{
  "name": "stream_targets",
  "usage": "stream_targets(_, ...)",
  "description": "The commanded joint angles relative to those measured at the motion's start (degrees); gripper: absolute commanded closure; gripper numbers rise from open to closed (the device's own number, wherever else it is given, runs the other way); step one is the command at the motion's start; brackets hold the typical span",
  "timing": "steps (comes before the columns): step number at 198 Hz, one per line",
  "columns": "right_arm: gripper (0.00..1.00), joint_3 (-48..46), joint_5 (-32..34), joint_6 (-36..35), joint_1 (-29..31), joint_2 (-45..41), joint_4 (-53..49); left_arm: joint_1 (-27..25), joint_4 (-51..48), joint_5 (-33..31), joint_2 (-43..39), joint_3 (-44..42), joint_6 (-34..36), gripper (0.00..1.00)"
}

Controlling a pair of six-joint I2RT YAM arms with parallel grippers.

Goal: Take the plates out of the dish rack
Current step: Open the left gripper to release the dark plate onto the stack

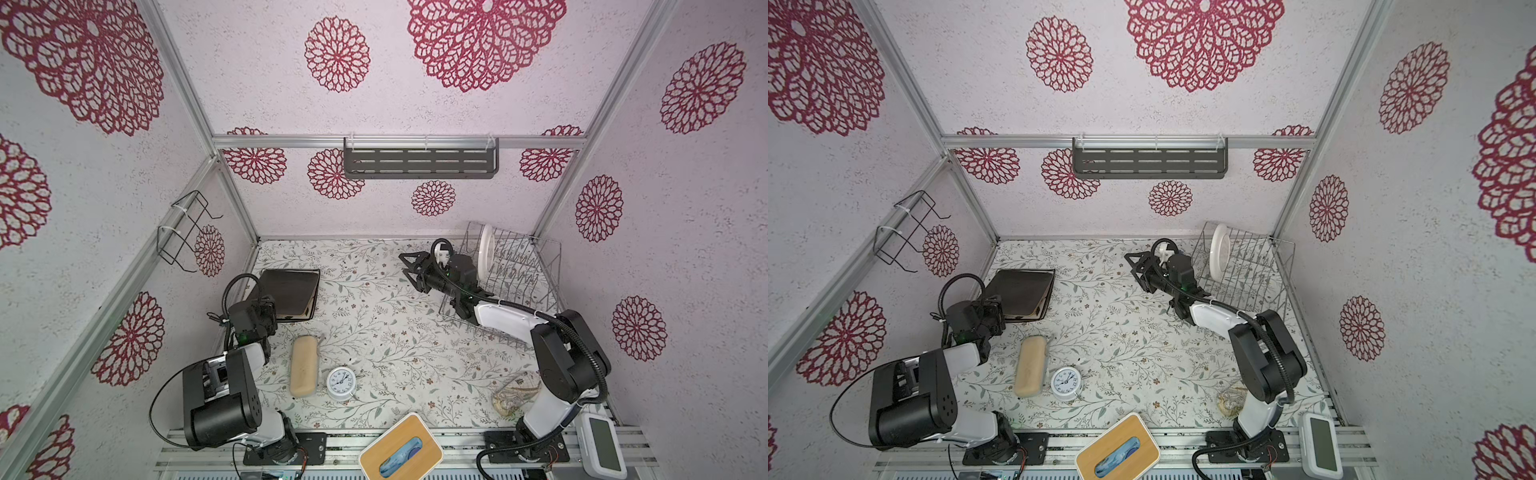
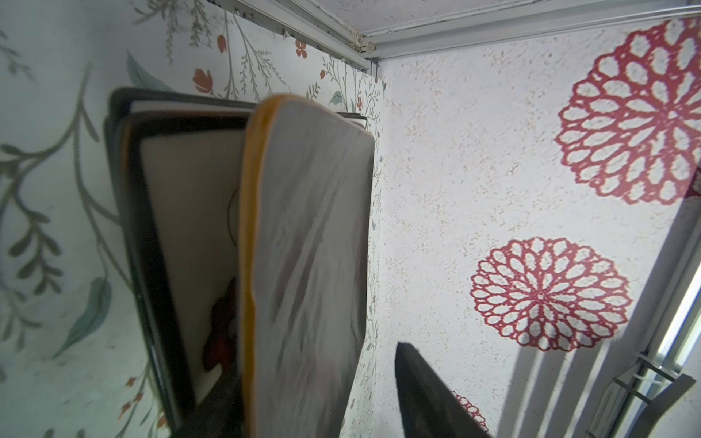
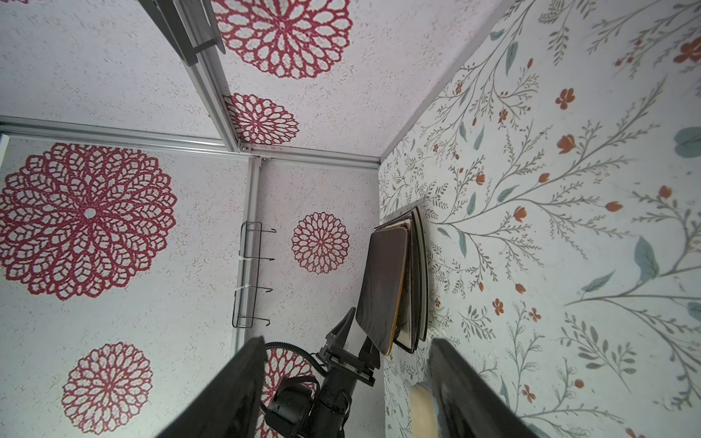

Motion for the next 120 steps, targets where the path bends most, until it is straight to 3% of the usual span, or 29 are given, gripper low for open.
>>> stream_targets(1,0.29,0.5,-0.9,-0.1,-0.4,-0.9,2.6,-0.1,-0.2,0.9,-2.9,2.9,1.9,0.34)
stream_targets(120,0.29,-0.7,-0.7,0.3,-0.4,-1.2,3.5,-1.3,-9.3,0.3,-5.1,4.4,5.4,0.16)
